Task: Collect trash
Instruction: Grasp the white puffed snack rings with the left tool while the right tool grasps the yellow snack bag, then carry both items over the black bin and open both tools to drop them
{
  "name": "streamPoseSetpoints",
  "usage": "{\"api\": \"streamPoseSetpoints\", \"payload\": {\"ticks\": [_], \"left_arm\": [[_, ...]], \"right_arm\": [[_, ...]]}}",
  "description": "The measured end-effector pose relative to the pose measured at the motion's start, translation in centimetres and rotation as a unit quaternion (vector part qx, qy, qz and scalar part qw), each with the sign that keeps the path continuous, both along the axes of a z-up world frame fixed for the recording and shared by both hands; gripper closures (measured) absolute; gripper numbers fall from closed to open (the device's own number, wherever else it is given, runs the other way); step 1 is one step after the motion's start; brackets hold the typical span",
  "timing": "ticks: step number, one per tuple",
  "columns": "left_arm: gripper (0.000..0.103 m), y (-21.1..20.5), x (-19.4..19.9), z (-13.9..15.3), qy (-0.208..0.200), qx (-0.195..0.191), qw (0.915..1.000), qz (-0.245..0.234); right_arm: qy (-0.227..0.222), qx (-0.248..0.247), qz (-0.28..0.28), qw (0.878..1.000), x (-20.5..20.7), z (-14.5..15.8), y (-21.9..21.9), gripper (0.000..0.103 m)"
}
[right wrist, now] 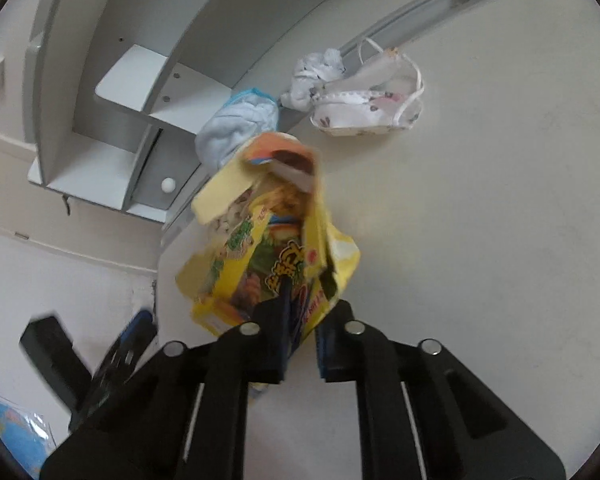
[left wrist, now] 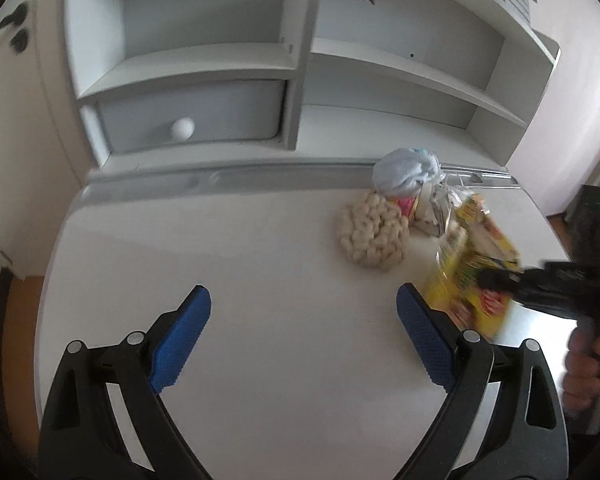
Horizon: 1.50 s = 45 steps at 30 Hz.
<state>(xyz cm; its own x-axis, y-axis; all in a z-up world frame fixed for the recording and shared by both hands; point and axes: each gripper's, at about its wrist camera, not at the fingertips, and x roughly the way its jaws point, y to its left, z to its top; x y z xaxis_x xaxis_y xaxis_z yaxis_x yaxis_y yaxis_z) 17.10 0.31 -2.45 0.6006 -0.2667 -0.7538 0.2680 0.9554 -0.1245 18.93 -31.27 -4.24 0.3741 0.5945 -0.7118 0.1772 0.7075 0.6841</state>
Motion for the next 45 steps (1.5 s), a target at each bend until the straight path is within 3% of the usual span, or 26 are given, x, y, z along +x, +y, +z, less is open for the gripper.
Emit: {"api": "streamPoseSetpoints", "payload": {"ticks": [7,14,15,17,19,24,30,33,36,41,42,43,45], "left_arm": [[0.012,-6.0,4.3,-2.0,0.005,0.039,0.9980,-0.050],[0.012,-9.0,6.2,-4.0,0.011,0.071,0.9958,-0.057],[0.018,-9.0,6.3,-4.3,0.016,0.073,0.9958,-0.054],[0.058,-8.7,6.3,-4.5,0.029,0.066,0.9963,-0.047],[0.069,-8.3,5.6,-3.8,0.031,0.055,0.9972,-0.039],[0.071,-9.2,2.4,-1.7,0.010,0.062,0.9973,-0.038],[0.072,-16.7,-3.5,1.3,-0.011,0.030,0.9920,-0.122],[0.072,-22.7,-7.1,2.2,-0.020,0.009,0.9817,-0.189],[0.072,-29.3,-11.2,2.4,-0.019,-0.012,0.9645,-0.263],[0.072,-40.0,-19.4,0.9,-0.014,-0.028,0.9203,-0.390],[0.072,-41.7,-20.9,0.5,-0.011,-0.029,0.9118,-0.409],[0.072,-44.1,-23.0,-0.3,-0.004,-0.031,0.8977,-0.440],[0.072,-46.7,-25.2,-1.7,0.008,-0.034,0.8810,-0.472]], "right_arm": [[-0.032,-0.050,-0.004,0.998,-3.4,4.2,-4.6,0.096],[-0.036,-0.083,-0.012,0.996,-6.1,5.0,-7.1,0.096],[-0.036,-0.088,-0.015,0.995,-6.8,5.1,-7.7,0.096],[-0.038,-0.096,-0.020,0.994,-7.4,5.3,-8.3,0.096],[-0.044,-0.108,-0.028,0.993,-8.4,5.7,-9.1,0.096],[-0.060,-0.155,-0.077,0.983,-12.2,7.2,-13.5,0.096],[-0.065,-0.216,-0.170,0.959,-19.5,8.8,-20.9,0.096],[-0.053,-0.258,-0.229,0.937,-24.5,9.1,-25.0,0.096],[-0.032,-0.288,-0.284,0.914,-29.4,8.9,-29.0,0.096],[0.031,-0.325,-0.370,0.870,-38.6,6.6,-35.2,0.096],[0.045,-0.326,-0.383,0.863,-40.2,5.9,-36.2,0.096],[0.056,-0.328,-0.391,0.858,-41.2,5.3,-36.8,0.096],[0.085,-0.326,-0.411,0.847,-43.9,3.5,-38.3,0.096]]}}
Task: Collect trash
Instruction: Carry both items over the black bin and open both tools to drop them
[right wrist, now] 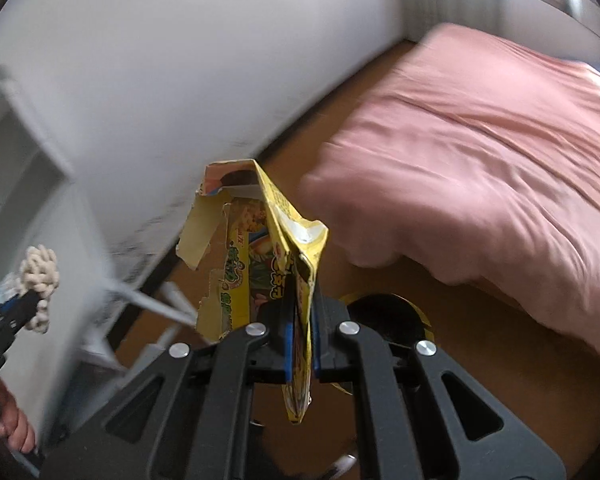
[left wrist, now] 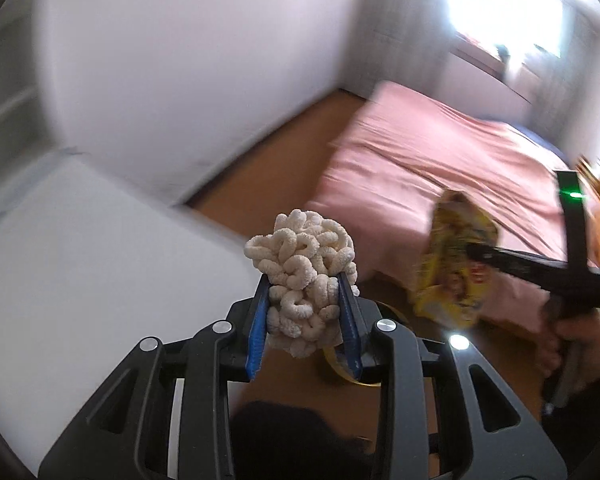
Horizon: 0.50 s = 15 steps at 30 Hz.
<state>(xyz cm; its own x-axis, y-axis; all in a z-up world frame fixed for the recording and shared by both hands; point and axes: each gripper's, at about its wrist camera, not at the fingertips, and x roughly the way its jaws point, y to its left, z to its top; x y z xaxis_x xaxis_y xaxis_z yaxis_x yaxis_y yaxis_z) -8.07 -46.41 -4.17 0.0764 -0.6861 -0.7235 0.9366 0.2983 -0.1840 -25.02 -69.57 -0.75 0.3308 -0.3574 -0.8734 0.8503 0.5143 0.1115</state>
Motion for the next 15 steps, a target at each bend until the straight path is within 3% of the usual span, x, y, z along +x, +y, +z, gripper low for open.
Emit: {"api": "streamPoseSetpoints", "payload": {"ticks": [4,7,15], "left_arm": [[0.072,-5.3,-4.7,-4.2,-0.006,0.017,0.9981,-0.060],[0.072,-8.7,-6.4,-7.6,0.012,0.036,0.9953,-0.089],[0.071,-12.9,-9.4,-14.5,0.030,0.096,0.9884,-0.114]], "right_arm": [[0.045,0.011,-0.042,0.998,-4.2,-4.0,-2.4,0.096],[0.079,0.024,-0.057,0.995,-6.5,-7.4,-3.1,0.096],[0.104,0.079,-0.059,0.990,-8.1,-13.1,-4.8,0.096]]}}
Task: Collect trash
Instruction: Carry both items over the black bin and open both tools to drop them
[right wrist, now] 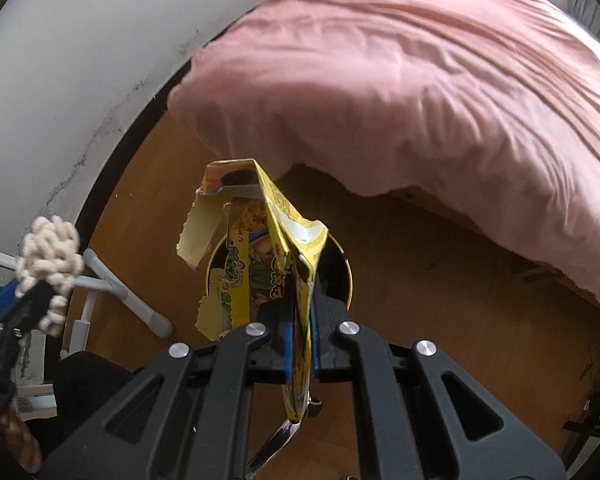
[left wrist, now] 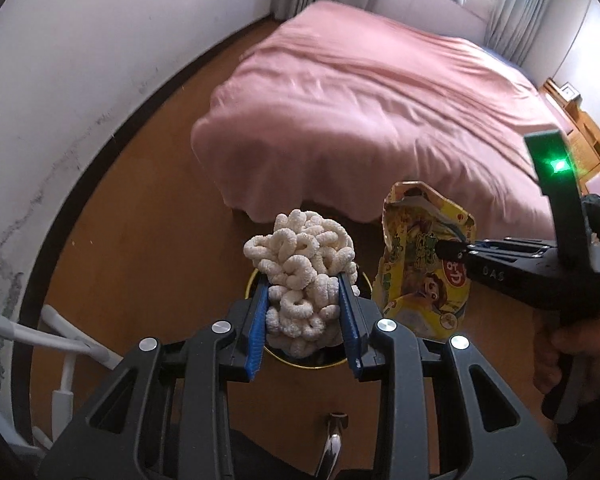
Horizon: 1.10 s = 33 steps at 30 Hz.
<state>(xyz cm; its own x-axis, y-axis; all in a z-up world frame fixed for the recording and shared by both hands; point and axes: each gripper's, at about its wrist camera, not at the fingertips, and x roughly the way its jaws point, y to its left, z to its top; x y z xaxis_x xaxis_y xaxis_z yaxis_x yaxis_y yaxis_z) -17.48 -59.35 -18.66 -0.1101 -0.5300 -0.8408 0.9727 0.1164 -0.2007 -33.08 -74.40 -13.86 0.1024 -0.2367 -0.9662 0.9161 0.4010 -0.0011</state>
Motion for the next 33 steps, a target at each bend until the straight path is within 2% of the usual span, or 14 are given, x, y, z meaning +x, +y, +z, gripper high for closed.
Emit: {"api": "streamPoseSetpoints", "payload": {"ticks": [4,11,13,14,15,17,24,27,29,31,33], "left_arm": [[0.071,-0.8,-0.4,-1.7,0.011,0.015,0.9998,-0.002],[0.071,-1.4,0.0,-2.3,0.019,0.024,0.9995,0.001],[0.071,-1.7,0.0,-2.7,0.022,0.027,0.9994,0.000],[0.071,-1.7,-0.1,-2.8,0.023,0.028,0.9993,-0.002],[0.071,-1.7,-0.2,-2.9,0.024,0.029,0.9993,-0.002],[0.071,-1.7,-0.5,-3.2,0.025,0.031,0.9992,-0.007],[0.070,-2.0,-1.4,-3.7,0.028,0.038,0.9987,-0.020],[0.065,-2.5,-1.9,-3.6,0.027,0.039,0.9985,-0.027],[0.049,-2.7,-2.2,-3.4,0.022,0.040,0.9986,-0.030],[0.039,-2.7,-2.4,-2.9,0.017,0.032,0.9989,-0.029],[0.035,-2.6,-2.5,-2.6,0.015,0.029,0.9990,-0.029]], "right_arm": [[-0.004,0.012,0.001,1.000,0.1,-0.8,-0.3,0.096],[-0.013,0.013,-0.008,1.000,0.2,-1.1,-0.9,0.096],[-0.014,0.017,-0.010,1.000,0.3,-1.3,-1.1,0.092],[-0.015,0.018,-0.010,1.000,0.3,-1.3,-1.1,0.085],[-0.017,0.017,-0.012,1.000,0.3,-1.2,-1.2,0.066],[-0.027,0.004,-0.013,1.000,0.1,-0.7,-1.2,0.042],[-0.035,-0.006,-0.024,0.999,-0.1,0.1,-1.1,0.042],[-0.043,-0.015,-0.036,0.998,-0.6,0.5,-1.3,0.042],[-0.049,-0.019,-0.042,0.998,-0.9,0.9,-1.5,0.042],[-0.052,-0.023,-0.047,0.997,-1.1,1.2,-1.5,0.042],[-0.052,-0.025,-0.048,0.997,-1.1,1.2,-1.6,0.041]]}}
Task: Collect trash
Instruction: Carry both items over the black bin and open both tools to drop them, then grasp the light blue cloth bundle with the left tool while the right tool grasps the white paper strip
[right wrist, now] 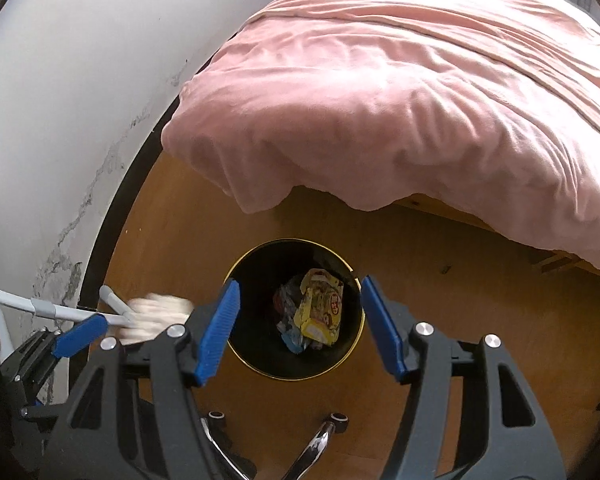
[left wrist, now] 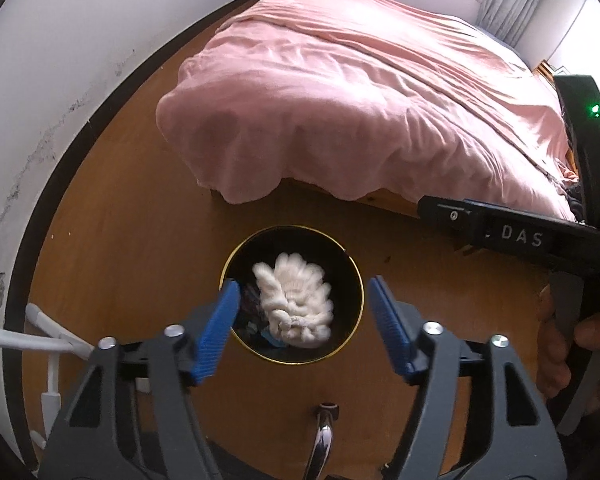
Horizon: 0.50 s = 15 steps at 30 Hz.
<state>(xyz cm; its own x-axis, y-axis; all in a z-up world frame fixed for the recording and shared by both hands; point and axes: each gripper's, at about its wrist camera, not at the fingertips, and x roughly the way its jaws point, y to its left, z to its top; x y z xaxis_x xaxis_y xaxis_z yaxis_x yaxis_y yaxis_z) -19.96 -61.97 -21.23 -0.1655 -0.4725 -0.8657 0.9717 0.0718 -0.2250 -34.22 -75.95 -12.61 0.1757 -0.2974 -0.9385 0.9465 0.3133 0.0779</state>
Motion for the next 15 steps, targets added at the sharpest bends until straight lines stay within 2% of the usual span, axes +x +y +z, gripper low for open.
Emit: {"api": "streamPoseSetpoints", "payload": {"ticks": [4,9,11,15], "left_arm": [[0.034,0.7,0.3,1.0,-0.001,-0.006,1.0000,0.003],[0.023,2.9,1.9,4.1,-0.015,-0.028,0.9992,0.022],[0.015,3.9,2.8,5.8,-0.034,-0.036,0.9981,0.038],[0.012,7.4,5.7,10.1,-0.055,-0.062,0.9937,0.074]], "right_arm": [[0.000,-0.004,0.003,1.000,0.2,0.3,0.2,0.041],[0.007,-0.010,0.015,1.000,1.2,1.0,0.9,0.040],[0.005,-0.020,0.031,0.999,2.4,2.4,1.7,0.037],[-0.015,-0.050,0.090,0.995,6.6,6.4,4.6,0.030]]}}
